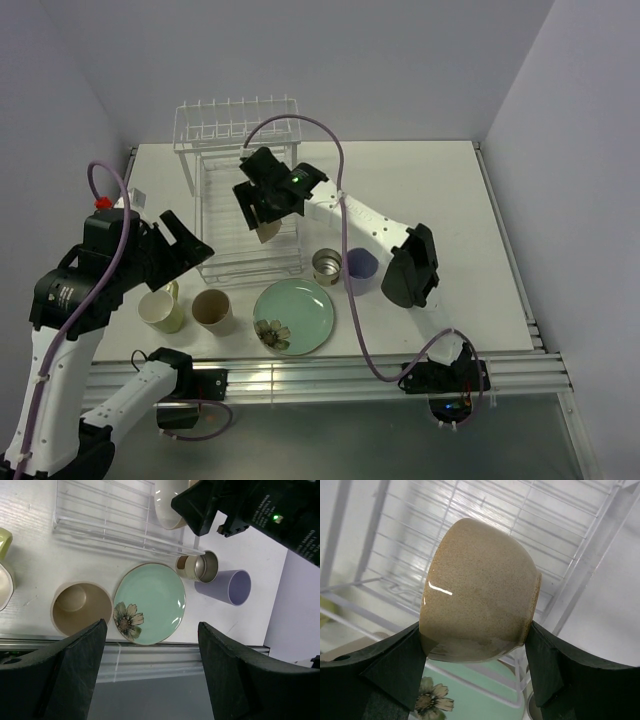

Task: Load the mixed dishes into the dish rack

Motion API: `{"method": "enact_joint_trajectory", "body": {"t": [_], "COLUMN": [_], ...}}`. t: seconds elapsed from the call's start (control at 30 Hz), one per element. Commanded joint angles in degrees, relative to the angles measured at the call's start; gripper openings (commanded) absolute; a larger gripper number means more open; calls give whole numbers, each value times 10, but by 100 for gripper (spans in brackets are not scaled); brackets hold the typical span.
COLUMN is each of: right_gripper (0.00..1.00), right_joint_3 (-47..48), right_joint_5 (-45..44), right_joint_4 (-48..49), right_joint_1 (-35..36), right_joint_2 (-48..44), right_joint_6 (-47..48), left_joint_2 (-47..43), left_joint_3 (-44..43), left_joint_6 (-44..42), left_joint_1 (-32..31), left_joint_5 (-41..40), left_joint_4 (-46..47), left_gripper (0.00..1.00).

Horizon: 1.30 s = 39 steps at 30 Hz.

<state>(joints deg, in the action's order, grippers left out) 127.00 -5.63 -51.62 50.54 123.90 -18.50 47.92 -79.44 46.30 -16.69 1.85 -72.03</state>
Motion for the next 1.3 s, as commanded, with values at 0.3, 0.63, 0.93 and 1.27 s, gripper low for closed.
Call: {"method": "enact_joint_trajectory", "body": {"t": [0.3,0.63,0.93,1.27], "right_gripper": [0,0,0,0], "right_joint_3": [40,40,55,65], "right_joint_5": [-197,-291,-349,-398], "right_joint_4": [11,15,25,39], "right_joint_1": [44,57,68,109], "right_joint_2": [27,63,114,158], "right_joint_6": [89,116,133,146], "left_joint_2": [2,15,8,-5], "left_joint_3": [-14,-13,-19,-14], "left_joint_6": [-6,-17,-21,-16], "left_joint_1": [2,2,2,2], "left_joint_5": [-15,-11,-13,-15], "left_joint_4": [-24,-26,-49,-64], "left_gripper": [79,79,80,79]}}
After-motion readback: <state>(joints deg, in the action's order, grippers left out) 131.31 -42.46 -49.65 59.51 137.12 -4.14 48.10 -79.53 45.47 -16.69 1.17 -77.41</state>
